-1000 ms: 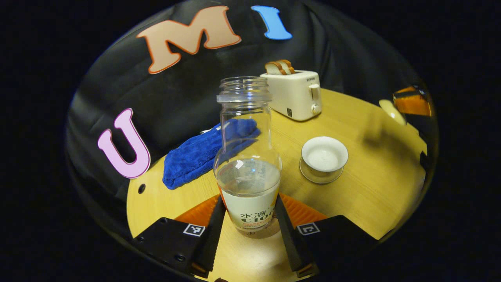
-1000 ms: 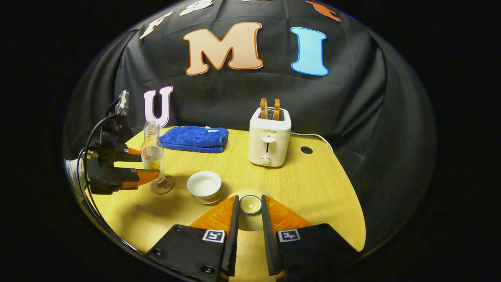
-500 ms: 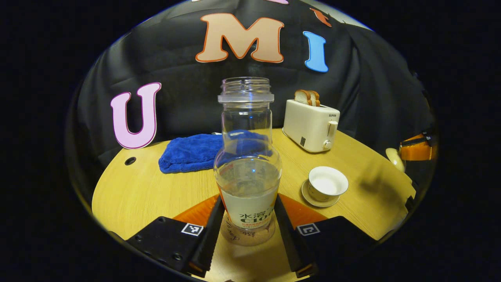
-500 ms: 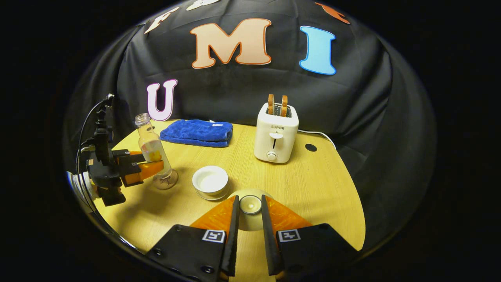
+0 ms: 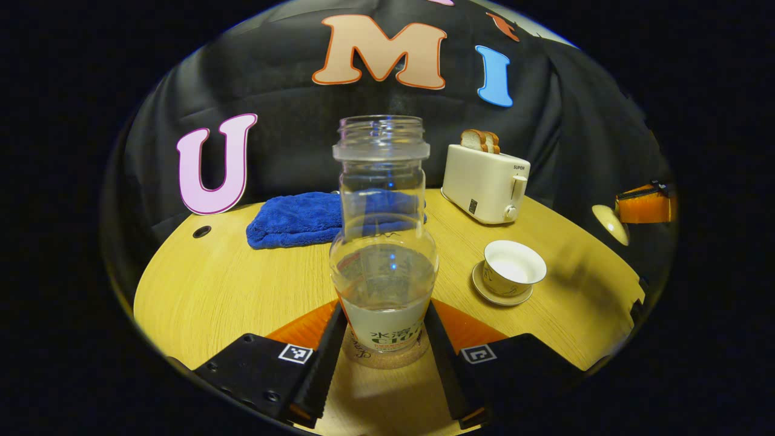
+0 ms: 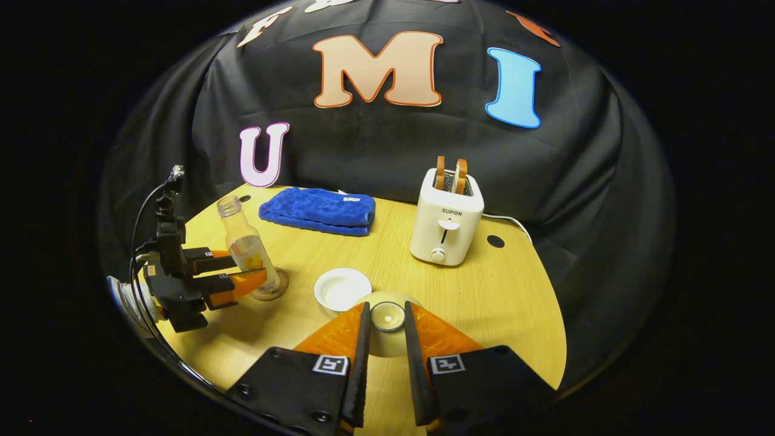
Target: Open the teacup lid with one hand, grasp the water bottle and pour water into the teacup with the other hand; after pouring, place the water bottle on the coaster and then close the teacup lid.
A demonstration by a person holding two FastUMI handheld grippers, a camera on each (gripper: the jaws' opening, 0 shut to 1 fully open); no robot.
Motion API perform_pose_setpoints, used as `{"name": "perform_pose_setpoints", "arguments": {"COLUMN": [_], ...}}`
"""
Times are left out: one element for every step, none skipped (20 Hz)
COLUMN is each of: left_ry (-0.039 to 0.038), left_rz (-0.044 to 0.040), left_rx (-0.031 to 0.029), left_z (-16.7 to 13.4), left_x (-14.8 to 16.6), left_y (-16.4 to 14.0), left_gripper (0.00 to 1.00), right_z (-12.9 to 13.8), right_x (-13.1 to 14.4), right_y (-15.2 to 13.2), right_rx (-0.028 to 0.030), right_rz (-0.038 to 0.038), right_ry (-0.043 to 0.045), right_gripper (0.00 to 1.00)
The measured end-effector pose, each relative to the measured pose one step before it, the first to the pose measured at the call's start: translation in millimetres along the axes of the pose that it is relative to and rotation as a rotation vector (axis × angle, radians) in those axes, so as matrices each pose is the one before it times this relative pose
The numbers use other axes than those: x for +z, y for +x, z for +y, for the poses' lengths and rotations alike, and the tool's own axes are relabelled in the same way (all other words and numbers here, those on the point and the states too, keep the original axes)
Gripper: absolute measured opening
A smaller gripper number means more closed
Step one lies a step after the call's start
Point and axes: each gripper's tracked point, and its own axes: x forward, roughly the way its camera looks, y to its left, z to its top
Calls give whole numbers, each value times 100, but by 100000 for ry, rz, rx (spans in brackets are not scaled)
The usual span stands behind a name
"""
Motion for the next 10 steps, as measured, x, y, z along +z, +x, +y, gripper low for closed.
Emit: {"name": "perform_pose_setpoints", "arguments": {"left_ry": [-663,-400,65,113,101,153,258,346,-70,-132], "left_rz": [1458,1162,833,226,-87,1,-393,-870,-1006,-1544], "left_rx": [-25,35,397,82,544,-202,-110,468,638,790], "left_z": [-16,-31,50,-8,-76,-171,-287,-24,83,55], "left_x": [-485,-445,-379,-209,-129,-229,388,285,185,543], "left_y": [-130,-165,21,-373,-222,-169,-279,-494,-626,-708], "left_gripper": [74,75,75,80,87,100,100,98,97,97], "right_z": [302,227,336,275,292,426,313,303,336,384], "right_x": [20,83,36,137,123,199,178,156,62,175], "right_y": [212,212,304,261,216,371,367,412,229,479], "right_rx": [527,516,573,662,704,891,858,837,887,732], "right_rz": [156,158,150,-76,-72,-172,-327,-20,106,2], "right_ry": [-29,-30,-34,23,126,242,498,613,671,436], "right_gripper": [33,33,35,37,35,35,35,33,33,33]}}
